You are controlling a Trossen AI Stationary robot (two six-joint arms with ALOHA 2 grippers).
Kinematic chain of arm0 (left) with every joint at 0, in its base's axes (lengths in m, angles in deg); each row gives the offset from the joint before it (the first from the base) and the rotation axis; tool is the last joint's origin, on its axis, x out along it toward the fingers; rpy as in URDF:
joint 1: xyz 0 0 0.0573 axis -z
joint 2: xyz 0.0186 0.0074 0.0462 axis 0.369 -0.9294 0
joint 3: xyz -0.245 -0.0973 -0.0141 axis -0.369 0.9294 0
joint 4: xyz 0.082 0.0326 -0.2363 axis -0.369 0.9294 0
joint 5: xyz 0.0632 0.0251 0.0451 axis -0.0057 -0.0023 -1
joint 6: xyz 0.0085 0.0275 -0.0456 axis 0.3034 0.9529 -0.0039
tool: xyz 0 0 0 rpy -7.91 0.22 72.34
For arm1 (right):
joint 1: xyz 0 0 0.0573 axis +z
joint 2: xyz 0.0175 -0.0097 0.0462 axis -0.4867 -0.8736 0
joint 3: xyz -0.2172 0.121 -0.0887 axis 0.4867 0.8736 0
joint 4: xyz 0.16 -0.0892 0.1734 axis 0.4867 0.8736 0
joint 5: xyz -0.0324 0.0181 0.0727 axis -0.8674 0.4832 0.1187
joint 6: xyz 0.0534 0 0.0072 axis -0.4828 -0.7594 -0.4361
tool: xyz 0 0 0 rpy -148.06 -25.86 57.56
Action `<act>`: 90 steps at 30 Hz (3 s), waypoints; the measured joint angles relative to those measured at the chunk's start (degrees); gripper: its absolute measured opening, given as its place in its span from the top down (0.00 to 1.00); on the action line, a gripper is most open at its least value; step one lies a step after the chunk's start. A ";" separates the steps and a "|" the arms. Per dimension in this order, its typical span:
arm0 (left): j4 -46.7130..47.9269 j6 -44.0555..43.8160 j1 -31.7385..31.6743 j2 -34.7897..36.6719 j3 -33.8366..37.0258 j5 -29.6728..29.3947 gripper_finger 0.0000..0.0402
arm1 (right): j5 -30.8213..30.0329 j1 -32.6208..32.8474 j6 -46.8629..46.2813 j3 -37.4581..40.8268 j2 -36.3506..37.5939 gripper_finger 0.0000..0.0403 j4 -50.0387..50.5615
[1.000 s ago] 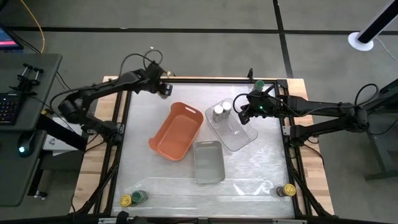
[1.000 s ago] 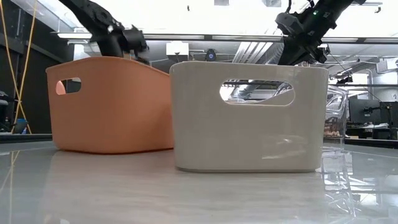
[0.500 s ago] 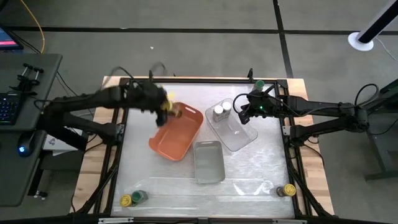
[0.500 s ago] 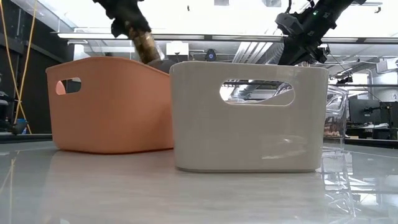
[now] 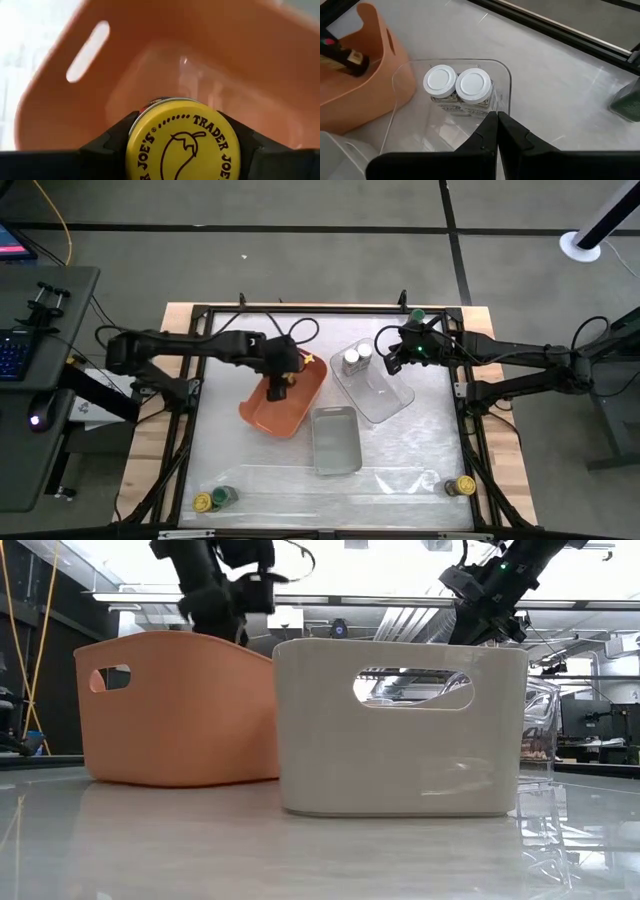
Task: Sort spices by type
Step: Put the top left yellow seasoning bottle into the orange bin, then put the yellow seasoning bottle into the orange bin
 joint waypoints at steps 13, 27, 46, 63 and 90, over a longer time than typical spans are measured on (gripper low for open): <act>-1.92 13.72 -4.89 -4.38 -0.01 0.14 0.46 | 0.06 0.00 -0.46 0.00 0.00 1.00 -0.03; -1.89 13.42 -5.90 -7.19 -0.08 -0.10 0.37 | 0.06 0.00 -0.66 0.00 0.00 1.00 -0.25; -1.60 13.35 -8.58 1.27 -0.08 -3.40 0.37 | 0.06 0.00 -0.63 0.00 0.00 1.00 -0.25; 0.21 -19.31 1.03 19.08 0.01 10.62 0.37 | 1.87 0.00 -0.42 0.00 0.00 1.00 -0.23; 17.55 -83.13 71.28 12.81 0.10 2.11 0.37 | 9.45 8.69 -7.61 0.00 0.00 1.00 -17.90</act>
